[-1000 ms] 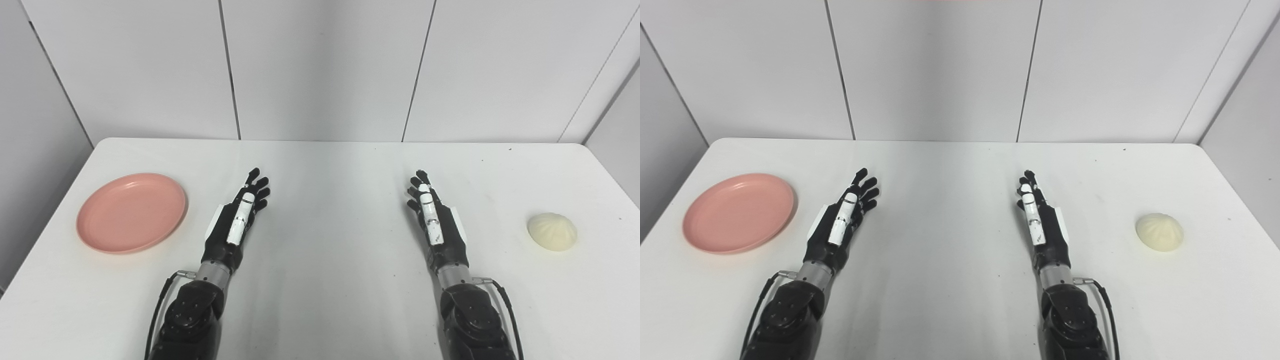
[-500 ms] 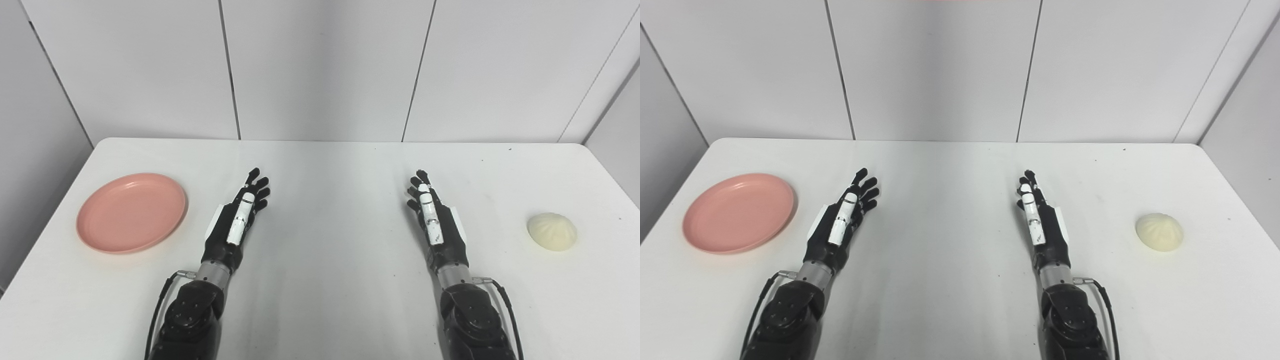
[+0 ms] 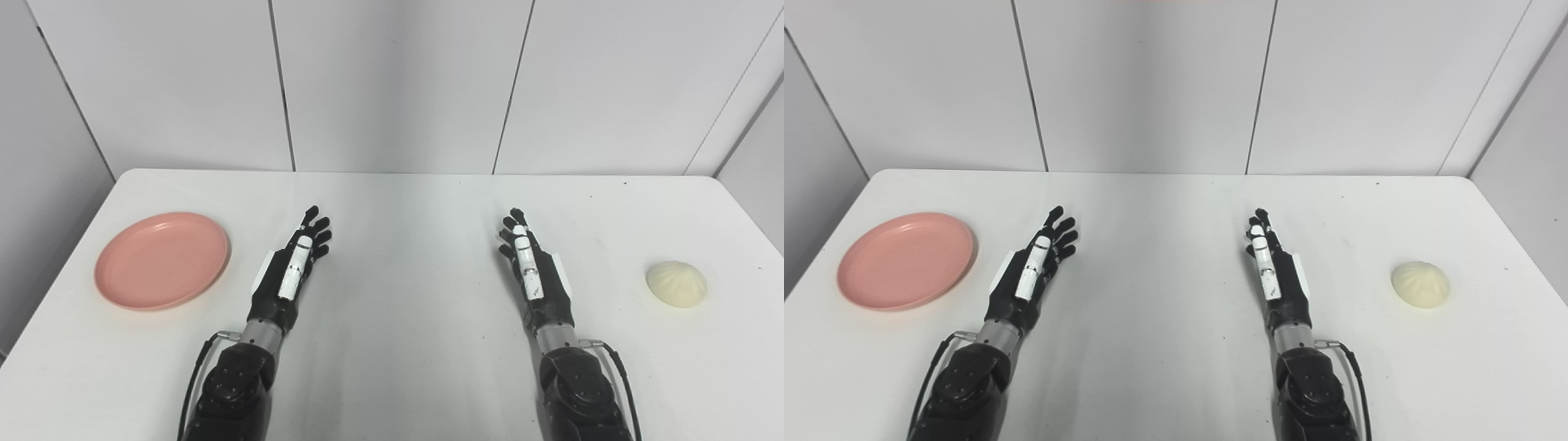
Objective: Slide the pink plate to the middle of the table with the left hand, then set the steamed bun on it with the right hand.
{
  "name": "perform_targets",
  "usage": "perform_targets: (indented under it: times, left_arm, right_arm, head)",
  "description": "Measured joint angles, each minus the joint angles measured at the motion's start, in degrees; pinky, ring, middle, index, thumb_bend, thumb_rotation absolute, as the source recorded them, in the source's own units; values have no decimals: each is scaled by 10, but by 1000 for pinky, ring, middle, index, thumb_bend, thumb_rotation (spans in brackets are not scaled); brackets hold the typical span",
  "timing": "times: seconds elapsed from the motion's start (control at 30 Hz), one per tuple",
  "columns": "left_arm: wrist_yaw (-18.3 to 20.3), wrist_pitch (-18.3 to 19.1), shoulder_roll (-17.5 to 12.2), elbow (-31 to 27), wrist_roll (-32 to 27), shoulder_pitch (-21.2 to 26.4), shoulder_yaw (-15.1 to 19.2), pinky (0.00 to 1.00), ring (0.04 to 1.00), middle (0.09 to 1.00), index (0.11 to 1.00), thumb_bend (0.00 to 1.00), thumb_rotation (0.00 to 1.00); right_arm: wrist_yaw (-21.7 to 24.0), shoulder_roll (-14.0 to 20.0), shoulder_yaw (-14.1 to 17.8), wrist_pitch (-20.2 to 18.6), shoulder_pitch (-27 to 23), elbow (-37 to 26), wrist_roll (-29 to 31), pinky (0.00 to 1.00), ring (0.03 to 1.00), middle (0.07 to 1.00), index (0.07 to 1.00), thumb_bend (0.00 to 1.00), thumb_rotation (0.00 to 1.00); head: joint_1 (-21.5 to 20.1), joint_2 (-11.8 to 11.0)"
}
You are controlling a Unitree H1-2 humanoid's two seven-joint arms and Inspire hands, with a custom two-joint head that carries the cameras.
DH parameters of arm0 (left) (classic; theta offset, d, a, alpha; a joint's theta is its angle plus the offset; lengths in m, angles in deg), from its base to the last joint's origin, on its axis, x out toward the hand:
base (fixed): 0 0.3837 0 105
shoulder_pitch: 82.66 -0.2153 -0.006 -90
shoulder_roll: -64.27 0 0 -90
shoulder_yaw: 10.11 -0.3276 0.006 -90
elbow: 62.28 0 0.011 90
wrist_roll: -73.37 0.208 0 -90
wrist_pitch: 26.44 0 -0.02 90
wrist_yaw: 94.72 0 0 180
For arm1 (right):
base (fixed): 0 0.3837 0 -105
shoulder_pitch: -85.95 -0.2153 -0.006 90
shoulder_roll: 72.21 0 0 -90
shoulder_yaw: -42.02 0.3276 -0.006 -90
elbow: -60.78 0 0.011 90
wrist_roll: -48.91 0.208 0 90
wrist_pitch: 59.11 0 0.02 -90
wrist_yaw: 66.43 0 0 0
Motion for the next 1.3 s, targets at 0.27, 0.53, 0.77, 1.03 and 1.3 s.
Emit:
perform_targets:
  times: [0.27,0.53,0.77,1.03,1.3]
  left_arm:
    - [0,-2,0,0,0,-1,0,925,929,943,953,369,1000]
    - [0,-2,0,-2,0,-3,0,921,930,944,954,381,1000]
    - [1,-1,0,-5,-1,-5,0,930,934,949,958,376,1000]
    - [1,2,1,-7,-1,-6,0,937,934,951,960,385,1000]
    - [1,12,4,-20,0,-13,-1,935,936,953,963,381,1000]
  right_arm:
    - [0,0,0,0,0,0,0,932,934,944,957,206,1000]
    - [-1,0,-1,0,2,-2,-2,923,930,942,956,198,1000]
    - [0,0,-1,3,2,-2,-4,931,935,947,959,212,1000]
    - [0,0,-1,18,2,-2,-3,930,935,946,958,195,1000]
    - [0,0,-1,18,2,-1,-3,918,927,938,951,204,1000]
  head:
    - [3,2]
    - [1,8]
    - [4,9]
    - [4,12]
    - [4,10]
